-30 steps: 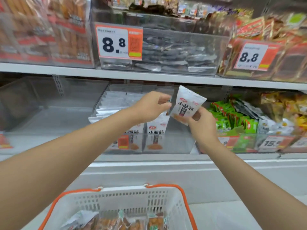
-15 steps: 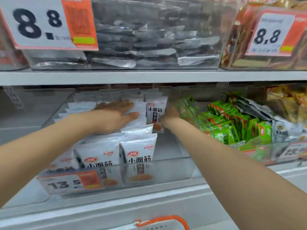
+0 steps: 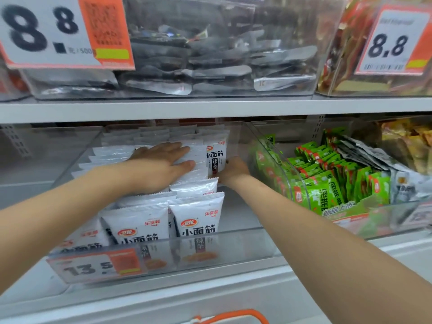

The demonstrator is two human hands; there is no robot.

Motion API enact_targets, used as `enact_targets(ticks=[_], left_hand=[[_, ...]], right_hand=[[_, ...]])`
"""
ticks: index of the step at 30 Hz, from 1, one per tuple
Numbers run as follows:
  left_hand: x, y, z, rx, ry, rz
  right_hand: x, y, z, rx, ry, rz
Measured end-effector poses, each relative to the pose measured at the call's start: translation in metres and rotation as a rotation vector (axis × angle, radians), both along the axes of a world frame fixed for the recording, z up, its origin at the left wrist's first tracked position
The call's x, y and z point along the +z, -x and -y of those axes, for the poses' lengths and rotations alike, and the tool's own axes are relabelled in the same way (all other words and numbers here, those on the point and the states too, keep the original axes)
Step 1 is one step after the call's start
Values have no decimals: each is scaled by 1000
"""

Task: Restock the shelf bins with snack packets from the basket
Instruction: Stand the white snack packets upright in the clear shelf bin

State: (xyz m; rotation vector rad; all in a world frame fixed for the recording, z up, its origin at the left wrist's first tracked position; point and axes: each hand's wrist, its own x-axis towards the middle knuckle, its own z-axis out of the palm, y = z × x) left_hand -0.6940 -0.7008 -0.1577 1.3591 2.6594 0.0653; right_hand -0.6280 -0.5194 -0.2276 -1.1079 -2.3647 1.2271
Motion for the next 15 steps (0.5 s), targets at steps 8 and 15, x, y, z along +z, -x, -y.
enact_targets(ticks=[8, 15], left_hand=[[4, -3, 0, -2, -95, 64], [11, -36, 21, -86, -332, -163]], right_hand=[[22, -24, 11, -64, 90, -69], [25, -79, 50, -64, 79, -414]])
